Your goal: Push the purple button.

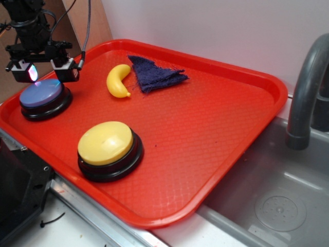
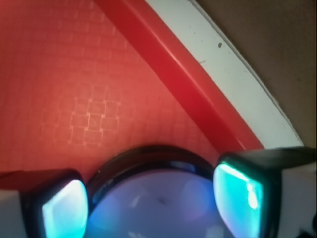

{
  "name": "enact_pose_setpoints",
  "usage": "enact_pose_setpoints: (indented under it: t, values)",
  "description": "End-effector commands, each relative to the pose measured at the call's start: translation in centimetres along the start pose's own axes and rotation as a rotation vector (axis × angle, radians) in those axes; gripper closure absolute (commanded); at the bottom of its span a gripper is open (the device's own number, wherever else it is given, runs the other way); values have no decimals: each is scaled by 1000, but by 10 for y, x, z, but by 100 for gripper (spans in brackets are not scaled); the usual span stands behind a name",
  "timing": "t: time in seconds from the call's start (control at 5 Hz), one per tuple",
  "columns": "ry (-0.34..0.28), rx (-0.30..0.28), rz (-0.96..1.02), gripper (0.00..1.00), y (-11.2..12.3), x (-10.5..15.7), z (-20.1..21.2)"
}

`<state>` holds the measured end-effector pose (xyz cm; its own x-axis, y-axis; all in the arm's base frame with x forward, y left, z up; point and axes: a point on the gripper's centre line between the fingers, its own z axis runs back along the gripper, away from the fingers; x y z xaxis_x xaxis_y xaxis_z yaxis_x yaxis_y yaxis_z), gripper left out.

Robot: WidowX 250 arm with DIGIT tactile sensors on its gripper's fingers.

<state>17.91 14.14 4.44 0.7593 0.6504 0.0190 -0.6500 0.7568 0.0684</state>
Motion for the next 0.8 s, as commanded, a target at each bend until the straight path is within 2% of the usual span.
enact_pose_setpoints:
  t: [0.0,0.6]
  values:
    - [-33,-20,5,0,14,-7,35]
    - [-107,-24,20,0,25,-8,63]
